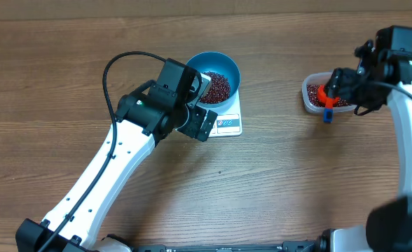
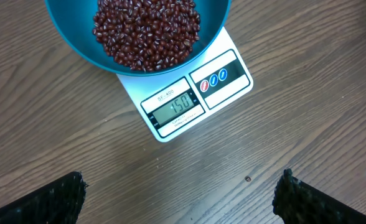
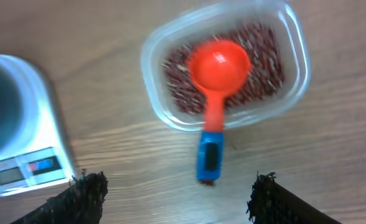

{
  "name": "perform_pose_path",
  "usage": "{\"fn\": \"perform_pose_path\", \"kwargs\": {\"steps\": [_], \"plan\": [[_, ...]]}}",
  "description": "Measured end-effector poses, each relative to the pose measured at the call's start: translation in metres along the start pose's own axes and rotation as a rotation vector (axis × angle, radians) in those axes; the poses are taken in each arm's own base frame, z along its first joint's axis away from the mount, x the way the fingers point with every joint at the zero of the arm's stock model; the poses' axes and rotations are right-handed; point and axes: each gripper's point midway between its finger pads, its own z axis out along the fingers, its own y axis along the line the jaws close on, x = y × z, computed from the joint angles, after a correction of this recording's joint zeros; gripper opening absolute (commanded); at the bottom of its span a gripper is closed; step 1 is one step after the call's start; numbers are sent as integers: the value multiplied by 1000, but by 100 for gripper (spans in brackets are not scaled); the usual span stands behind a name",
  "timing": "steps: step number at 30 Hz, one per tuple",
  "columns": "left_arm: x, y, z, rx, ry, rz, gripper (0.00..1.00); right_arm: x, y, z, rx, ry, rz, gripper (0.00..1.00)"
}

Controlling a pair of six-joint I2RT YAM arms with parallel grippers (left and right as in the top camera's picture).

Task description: Scoop item into bowl and weigh 150g on scale

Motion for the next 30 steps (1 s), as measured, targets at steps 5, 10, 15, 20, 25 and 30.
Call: {"fn": "perform_pose_path", "kwargs": {"steps": [5, 10, 15, 20, 25, 30], "plan": [[0, 0, 0, 0, 0, 0, 100, 4, 42, -59, -95, -136, -107, 75], [0, 0, 0, 0, 0, 0, 100, 32, 75, -82, -205, -116, -236, 75], [0, 0, 0, 0, 0, 0, 100, 57, 117, -83, -335, -58, -410, 75], [0, 0, 0, 0, 0, 0, 100, 81, 157, -89, -439, -35, -581, 75], [0, 0, 0, 0, 0, 0, 100, 91, 176, -92, -482, -38, -662, 75], [0, 0, 0, 0, 0, 0, 100, 97, 183, -93, -503, -33, -695, 77]]}}
